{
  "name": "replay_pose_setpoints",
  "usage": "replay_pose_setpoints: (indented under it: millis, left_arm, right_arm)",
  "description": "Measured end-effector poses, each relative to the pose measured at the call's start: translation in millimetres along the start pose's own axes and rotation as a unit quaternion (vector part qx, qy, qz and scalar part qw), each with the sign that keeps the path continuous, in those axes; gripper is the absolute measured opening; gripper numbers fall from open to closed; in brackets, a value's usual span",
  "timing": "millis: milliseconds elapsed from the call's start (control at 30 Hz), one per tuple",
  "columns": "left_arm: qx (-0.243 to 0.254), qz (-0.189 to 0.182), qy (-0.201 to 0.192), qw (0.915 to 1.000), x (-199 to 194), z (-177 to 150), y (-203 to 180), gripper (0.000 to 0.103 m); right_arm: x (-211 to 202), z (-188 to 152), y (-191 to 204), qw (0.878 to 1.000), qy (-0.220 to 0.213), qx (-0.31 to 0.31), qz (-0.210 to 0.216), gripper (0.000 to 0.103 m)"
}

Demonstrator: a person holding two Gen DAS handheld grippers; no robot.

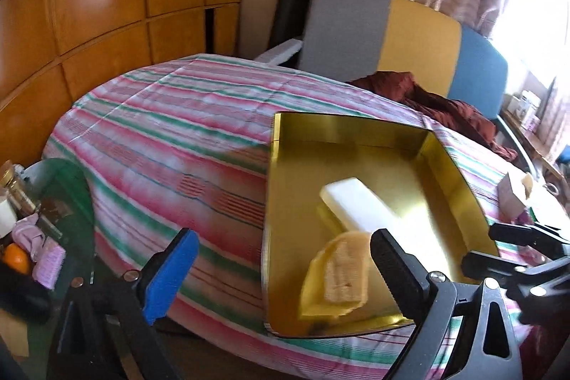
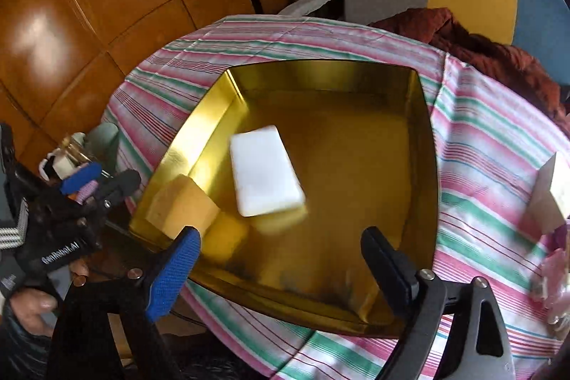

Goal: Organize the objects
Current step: 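Release the sponge in the tray with the left tool while the right tool places the white block there, then grasp the green-and-white box with the left tool while the right tool grasps another yellow sponge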

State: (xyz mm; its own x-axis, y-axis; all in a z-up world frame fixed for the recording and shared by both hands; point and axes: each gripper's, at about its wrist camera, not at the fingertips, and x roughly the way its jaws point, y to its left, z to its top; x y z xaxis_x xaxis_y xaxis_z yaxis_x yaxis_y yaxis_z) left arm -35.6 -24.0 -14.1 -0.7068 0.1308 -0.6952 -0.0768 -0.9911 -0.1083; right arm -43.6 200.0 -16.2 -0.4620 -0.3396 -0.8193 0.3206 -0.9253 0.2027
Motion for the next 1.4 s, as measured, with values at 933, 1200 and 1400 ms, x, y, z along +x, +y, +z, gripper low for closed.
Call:
replay_pose_setpoints:
  millis: [933, 1200, 1400]
  left_arm:
    - [0.127, -0.056, -0.008, 0.9903, -23, -16, -115, 0.101]
    - [0.158, -0.079, 0.004, 0.9843, -19, -20, -142, 0.101]
    - [0.180, -0.108, 0.016, 0.9776, -13, -21, -163, 0.101]
  right_arm:
    - [-61, -39, -79, 0.980, -0.131, 0.093, -0.120, 0.093]
    - [-81, -62, -123, 0.970, -0.118, 0.137, -0.164, 0.096]
    - [-113, -87, -170, 0.954, -0.112, 0.187, -0.207, 0.096]
